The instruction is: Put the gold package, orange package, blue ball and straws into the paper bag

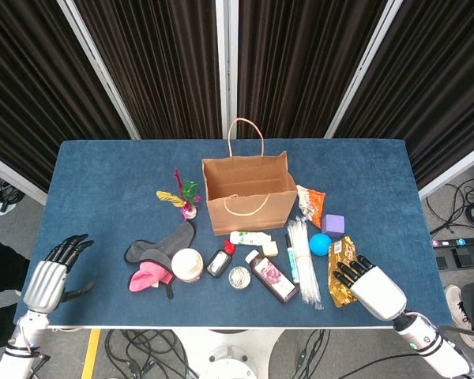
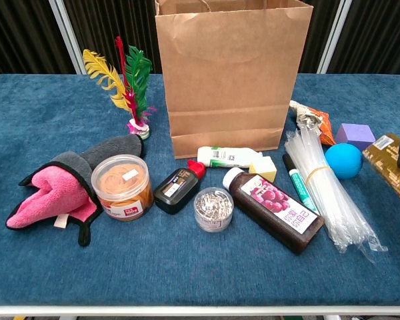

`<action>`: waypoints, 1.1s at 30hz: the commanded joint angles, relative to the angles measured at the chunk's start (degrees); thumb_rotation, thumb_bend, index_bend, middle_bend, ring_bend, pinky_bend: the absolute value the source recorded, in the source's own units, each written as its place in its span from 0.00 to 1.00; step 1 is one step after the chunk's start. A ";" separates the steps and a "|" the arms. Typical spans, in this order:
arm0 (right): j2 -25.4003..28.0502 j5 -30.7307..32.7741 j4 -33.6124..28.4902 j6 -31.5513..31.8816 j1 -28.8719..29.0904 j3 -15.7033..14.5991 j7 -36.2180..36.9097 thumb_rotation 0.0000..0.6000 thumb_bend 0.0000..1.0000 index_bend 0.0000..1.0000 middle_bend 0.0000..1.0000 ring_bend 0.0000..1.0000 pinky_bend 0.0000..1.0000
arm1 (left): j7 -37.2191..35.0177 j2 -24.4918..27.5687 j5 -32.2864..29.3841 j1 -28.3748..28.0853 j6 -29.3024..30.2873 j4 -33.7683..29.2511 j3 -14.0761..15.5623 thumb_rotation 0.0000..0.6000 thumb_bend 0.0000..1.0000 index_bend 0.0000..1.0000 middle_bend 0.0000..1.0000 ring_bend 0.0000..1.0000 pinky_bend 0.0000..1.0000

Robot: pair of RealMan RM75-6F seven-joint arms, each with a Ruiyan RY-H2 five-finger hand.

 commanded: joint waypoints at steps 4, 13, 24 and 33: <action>6.88 -3.70 -11.77 5.03 2.50 3.96 -7.29 1.00 0.30 0.57 0.62 0.48 0.43 | -0.27 0.40 -0.04 0.04 0.46 -0.39 -0.27 1.00 0.24 0.24 0.23 0.15 0.24; 19.19 -7.25 -37.33 6.68 5.23 11.41 -17.45 1.00 0.29 0.57 0.62 0.48 0.43 | -1.16 0.44 -0.09 0.08 0.71 -0.59 -0.41 1.00 0.24 0.24 0.23 0.15 0.24; 19.17 7.73 -50.36 -5.01 13.10 22.77 -12.85 1.00 0.30 0.57 0.62 0.48 0.43 | -1.63 0.70 0.15 -0.49 0.43 -0.90 -0.57 1.00 0.24 0.24 0.23 0.15 0.24; 9.91 26.84 -50.40 -17.85 21.19 29.21 -7.52 1.00 0.30 0.57 0.62 0.48 0.43 | -2.95 0.49 -0.71 -0.30 -0.05 0.68 -0.71 1.00 0.24 0.24 0.23 0.15 0.24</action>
